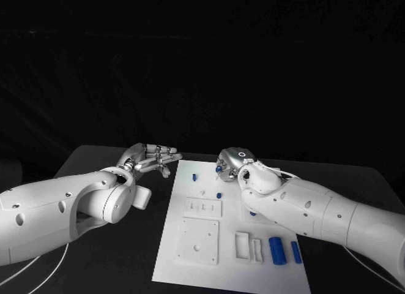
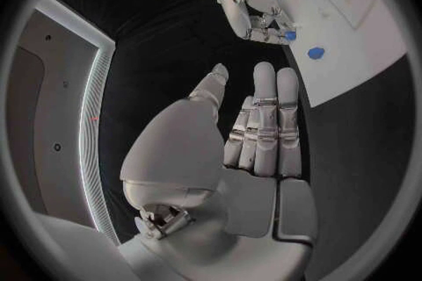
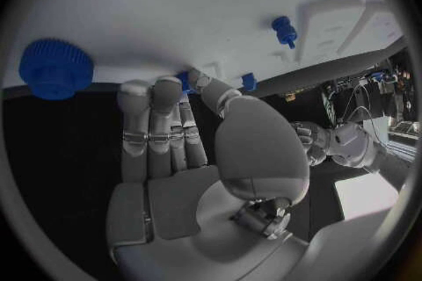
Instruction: Assemble the parts on the task board
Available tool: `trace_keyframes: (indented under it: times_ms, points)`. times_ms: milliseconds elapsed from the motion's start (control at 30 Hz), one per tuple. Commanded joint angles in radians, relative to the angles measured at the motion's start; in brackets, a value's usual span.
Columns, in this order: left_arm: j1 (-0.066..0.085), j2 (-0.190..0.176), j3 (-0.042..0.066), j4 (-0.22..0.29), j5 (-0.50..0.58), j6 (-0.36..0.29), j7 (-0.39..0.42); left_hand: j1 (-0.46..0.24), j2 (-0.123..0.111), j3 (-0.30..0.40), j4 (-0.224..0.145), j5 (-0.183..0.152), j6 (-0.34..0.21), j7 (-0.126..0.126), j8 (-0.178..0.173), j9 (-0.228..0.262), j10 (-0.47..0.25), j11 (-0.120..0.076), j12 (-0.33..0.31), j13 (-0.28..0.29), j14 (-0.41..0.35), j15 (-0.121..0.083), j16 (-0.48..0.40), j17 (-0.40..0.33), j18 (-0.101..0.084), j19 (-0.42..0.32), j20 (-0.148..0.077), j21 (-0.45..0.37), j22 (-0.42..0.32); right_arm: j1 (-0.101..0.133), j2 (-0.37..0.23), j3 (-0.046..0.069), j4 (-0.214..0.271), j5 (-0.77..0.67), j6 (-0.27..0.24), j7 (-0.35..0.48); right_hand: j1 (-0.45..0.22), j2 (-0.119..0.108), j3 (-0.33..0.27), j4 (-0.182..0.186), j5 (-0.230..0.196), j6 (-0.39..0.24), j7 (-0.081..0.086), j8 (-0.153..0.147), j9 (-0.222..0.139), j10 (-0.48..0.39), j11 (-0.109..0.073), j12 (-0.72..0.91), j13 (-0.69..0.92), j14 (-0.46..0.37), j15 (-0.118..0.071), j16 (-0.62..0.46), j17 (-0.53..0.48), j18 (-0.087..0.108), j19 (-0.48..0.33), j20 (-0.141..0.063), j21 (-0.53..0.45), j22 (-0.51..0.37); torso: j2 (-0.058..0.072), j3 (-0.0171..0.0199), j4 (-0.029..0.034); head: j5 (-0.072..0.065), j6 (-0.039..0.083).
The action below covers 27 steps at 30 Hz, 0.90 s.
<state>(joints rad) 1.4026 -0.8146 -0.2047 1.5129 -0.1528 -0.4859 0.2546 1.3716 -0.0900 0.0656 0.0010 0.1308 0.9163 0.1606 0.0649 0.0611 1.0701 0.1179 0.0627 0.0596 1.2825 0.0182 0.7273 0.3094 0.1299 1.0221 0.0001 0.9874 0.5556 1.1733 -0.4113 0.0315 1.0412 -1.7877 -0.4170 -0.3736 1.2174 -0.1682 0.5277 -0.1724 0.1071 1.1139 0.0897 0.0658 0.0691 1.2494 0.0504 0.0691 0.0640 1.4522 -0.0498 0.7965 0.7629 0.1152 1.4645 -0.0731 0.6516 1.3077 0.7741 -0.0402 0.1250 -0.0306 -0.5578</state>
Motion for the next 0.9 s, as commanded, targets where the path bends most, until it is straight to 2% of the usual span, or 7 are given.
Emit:
trace_keyframes:
  times_ms: [33,233,433,633,767,833,900]
  points:
    - [0.003,0.001,0.001,0.001,-0.004,0.009,0.004,0.004,0.0,0.002,-0.003,0.001,0.002,0.001,0.005,0.001,0.0,-0.001,-0.002,0.0,0.005,-0.001,0.004,0.0,0.013,-0.004,0.0,0.004,-0.001,0.0,-0.005,-0.001,0.007,0.02,0.004,0.018,0.0,-0.013,-0.035,0.011,0.018,-0.009,0.0,-0.003,-0.001,-0.012,0.003,-0.002,0.0,-0.001,0.006,-0.004,-0.007,0.011,0.048,0.007,-0.011,0.002,0.0,0.0,0.0009,0.0,0.001]
    - [0.003,-0.001,0.001,-0.003,-0.004,0.008,0.004,0.004,0.0,0.002,-0.003,0.001,0.002,0.001,0.005,0.001,0.0,-0.001,-0.002,0.0,0.005,-0.001,0.004,0.0,0.013,-0.004,0.0,0.004,-0.001,0.0,-0.024,-0.001,0.031,0.028,-0.02,0.019,0.006,-0.015,-0.052,0.016,0.019,-0.01,0.0,-0.002,-0.001,-0.015,0.003,-0.004,-0.001,0.0,0.006,-0.003,-0.012,0.012,0.05,0.007,-0.018,0.001,0.0,0.0004,-0.001,0.003,0.006]
    - [0.003,-0.005,0.001,-0.009,-0.004,0.007,0.005,0.004,0.0,0.002,-0.003,0.001,0.002,0.001,0.005,0.001,0.0,-0.001,-0.002,0.0,0.005,-0.001,0.004,0.0,0.013,-0.004,0.0,0.004,-0.001,0.001,-0.067,0.004,0.085,0.05,-0.041,0.021,0.004,-0.024,-0.062,0.022,0.015,-0.012,-0.002,-0.003,-0.001,-0.016,0.003,-0.003,-0.001,0.0,0.006,-0.003,-0.016,0.013,0.05,0.006,-0.021,-0.001,-0.002,0.001,-0.0056,0.003,0.012]
    - [0.003,-0.009,0.001,-0.019,-0.004,0.007,0.007,0.006,-0.001,0.003,-0.004,0.002,-0.001,0.001,0.005,0.001,-0.001,-0.001,-0.002,0.0,0.005,-0.001,0.004,-0.001,0.013,-0.004,0.0,0.005,-0.004,0.002,-0.133,0.043,0.167,0.105,-0.032,0.037,0.012,-0.027,-0.138,0.052,0.037,-0.027,-0.004,-0.001,-0.001,-0.004,0.0,-0.003,-0.001,0.0,0.003,-0.001,-0.023,0.012,0.051,0.005,-0.021,-0.002,-0.005,0.0063,-0.0191,0.009,0.021]
    - [0.003,-0.011,0.001,-0.029,-0.004,0.008,0.009,0.007,-0.002,0.003,-0.005,0.002,0.0,0.001,0.005,0.001,-0.001,-0.001,-0.002,0.0,0.005,-0.001,0.004,-0.001,0.013,-0.004,0.0,0.006,-0.004,0.002,-0.182,0.072,0.217,0.153,-0.016,0.056,0.021,-0.023,-0.161,0.06,0.054,-0.035,0.008,-0.003,-0.001,0.03,-0.007,0.0,0.002,0.001,-0.001,0.002,-0.023,0.008,0.051,0.001,-0.011,0.002,-0.009,0.011,-0.0297,0.014,0.024]
    - [0.003,-0.012,0.001,-0.035,-0.004,0.009,0.01,0.007,-0.002,0.003,-0.005,0.002,0.0,0.001,0.005,0.001,-0.001,-0.001,-0.002,0.0,0.005,-0.001,0.004,-0.001,0.013,-0.004,0.0,0.006,-0.004,0.002,-0.21,0.085,0.239,0.183,0.004,0.07,0.029,-0.021,-0.173,0.06,0.067,-0.041,0.011,-0.003,-0.002,0.072,-0.017,0.003,0.006,0.001,-0.007,0.005,-0.021,0.003,0.052,-0.006,0.002,0.008,-0.011,0.0134,-0.0355,0.017,0.026]
    - [0.003,-0.012,0.001,-0.039,-0.004,0.01,0.011,0.007,-0.002,0.003,-0.005,0.002,0.0,0.001,0.005,0.001,-0.001,-0.001,-0.002,0.0,0.005,-0.001,0.004,-0.001,0.013,-0.004,0.0,0.006,-0.004,0.002,-0.227,0.091,0.248,0.203,0.021,0.078,0.038,-0.019,-0.175,0.056,0.082,-0.043,0.014,-0.003,-0.002,0.105,-0.027,0.016,0.014,0.002,-0.012,0.007,-0.019,0.0,0.052,-0.008,0.01,0.011,-0.011,0.0152,-0.0381,0.019,0.028]
